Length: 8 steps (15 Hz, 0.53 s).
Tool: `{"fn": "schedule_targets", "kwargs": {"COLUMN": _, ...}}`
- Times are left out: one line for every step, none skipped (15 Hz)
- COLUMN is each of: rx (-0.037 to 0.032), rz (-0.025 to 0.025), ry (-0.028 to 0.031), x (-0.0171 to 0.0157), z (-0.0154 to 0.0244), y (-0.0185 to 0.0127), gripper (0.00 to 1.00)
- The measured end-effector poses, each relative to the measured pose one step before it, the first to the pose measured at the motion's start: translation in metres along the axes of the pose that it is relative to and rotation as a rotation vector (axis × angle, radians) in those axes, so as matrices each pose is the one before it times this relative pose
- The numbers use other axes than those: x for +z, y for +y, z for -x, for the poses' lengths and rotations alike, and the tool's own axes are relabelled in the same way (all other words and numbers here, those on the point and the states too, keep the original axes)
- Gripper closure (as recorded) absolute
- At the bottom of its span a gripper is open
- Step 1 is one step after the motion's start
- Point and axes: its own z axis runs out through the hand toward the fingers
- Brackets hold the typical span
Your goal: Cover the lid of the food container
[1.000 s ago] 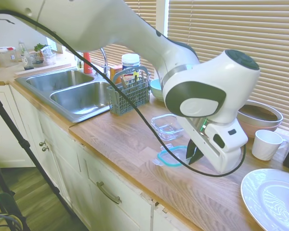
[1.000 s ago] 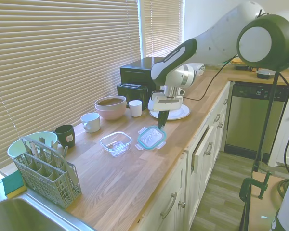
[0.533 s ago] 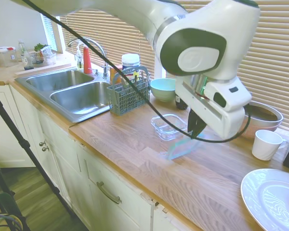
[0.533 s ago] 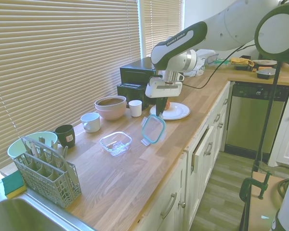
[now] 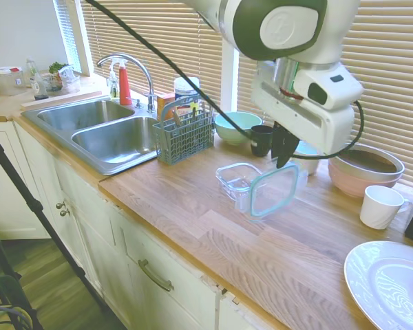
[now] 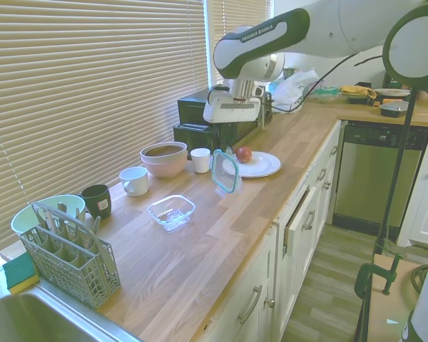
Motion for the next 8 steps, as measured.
{"fn": "schedule_targets", "kwargs": {"rx": -0.00437, "rz": 0.00251, "ry": 0.00287, "x": -0.00354, "z": 0.00179, "y": -0.00356, "gripper": 1.00}}
{"fn": "schedule_targets", "kwargs": {"rx": -0.00398, "rz": 0.00292, "ry": 0.00114, "x": -0.00382, "z": 0.00184, "y": -0.00341, "gripper": 1.00}}
{"fn": "schedule_targets", "kwargs": {"rx": -0.00270, "rz": 0.00258, "ry": 0.00495, "x": -0.00341, "z": 0.00164, "y": -0.00344, "gripper": 1.00}}
{"fn": "schedule_targets", "kwargs": {"rx": -0.00222, "rz": 0.00292, "ry": 0.00487, "x": -0.00312, "z": 0.00172, "y": -0.00337, "gripper": 1.00}}
{"fn": "schedule_targets", "kwargs": {"rx": -0.00148, "rz": 0.00451, "ry": 0.00222, "x": -0.00379, "z": 0.00267, "y": -0.00402, "gripper": 1.00}}
{"fn": "schedule_targets", "kwargs": {"rx": -0.00338, "rz": 0.00150, "ry": 0.00459, "x": -0.00486, "z": 0.00357, "y": -0.00533, "gripper": 1.00}}
{"fn": "schedule_targets", "kwargs": {"rx": -0.00609, "rz": -0.00015, "ry": 0.00207, "x": -0.00538, "z": 0.00461, "y": -0.00681, "gripper": 1.00}}
{"fn": "schedule_targets", "kwargs": {"rx": -0.00656, "rz": -0.00067, "ry": 0.00266, "x": -0.00479, "z": 0.00537, "y": -0.00773, "gripper": 1.00}}
